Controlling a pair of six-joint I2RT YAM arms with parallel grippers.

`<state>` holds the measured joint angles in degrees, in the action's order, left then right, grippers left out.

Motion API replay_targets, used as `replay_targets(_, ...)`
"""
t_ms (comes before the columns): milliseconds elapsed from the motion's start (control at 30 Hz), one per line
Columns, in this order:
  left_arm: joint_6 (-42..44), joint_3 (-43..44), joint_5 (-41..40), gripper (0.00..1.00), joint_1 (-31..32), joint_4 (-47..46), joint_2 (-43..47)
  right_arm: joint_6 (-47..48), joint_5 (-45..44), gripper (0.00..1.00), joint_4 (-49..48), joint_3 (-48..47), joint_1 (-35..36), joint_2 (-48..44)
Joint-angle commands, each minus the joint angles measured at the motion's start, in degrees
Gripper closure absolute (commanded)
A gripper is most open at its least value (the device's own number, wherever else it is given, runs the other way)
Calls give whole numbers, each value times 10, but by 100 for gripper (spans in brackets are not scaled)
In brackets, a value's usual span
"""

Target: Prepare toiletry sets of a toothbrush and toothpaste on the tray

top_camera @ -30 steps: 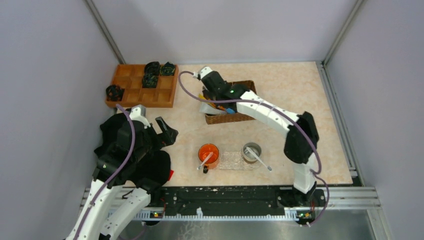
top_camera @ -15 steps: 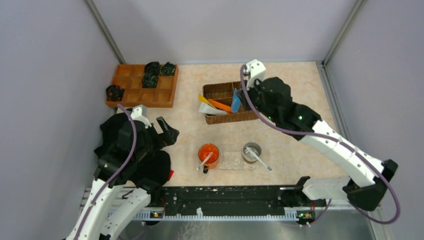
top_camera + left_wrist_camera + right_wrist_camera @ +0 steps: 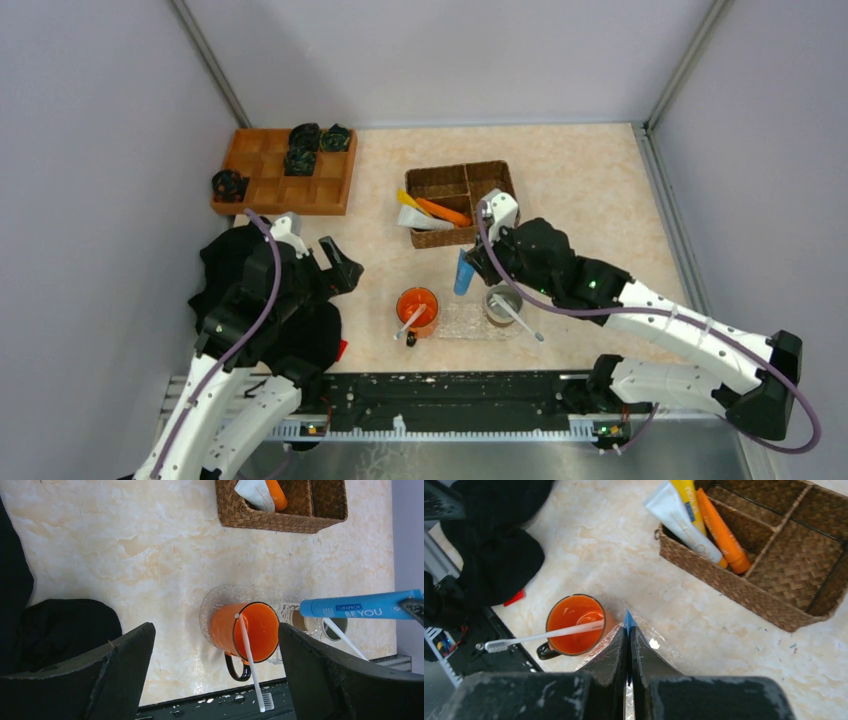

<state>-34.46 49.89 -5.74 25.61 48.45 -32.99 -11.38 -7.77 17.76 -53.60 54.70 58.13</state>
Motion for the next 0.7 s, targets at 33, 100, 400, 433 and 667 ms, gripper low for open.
replay_targets(33, -2, -9, 11, 1, -2, -12, 4, 1, -29, 100, -64, -9, 46, -14)
replay_targets(100, -4, -11, 11, 1, -2, -12, 6, 4, -40, 100, -59, -11, 55, -9)
replay_targets(400, -8, -20, 11, 1, -1, -9, 15, 10, -61, 100, -44, -17, 83, 10)
replay_targets(433, -8, -22, 11, 1, -2, -9, 16, 10, -64, 100, -43, -16, 85, 11)
replay_targets(667, -10, -28, 15, 1, -2, -15, 16, 14, -103, 100, -12, -28, 102, 15)
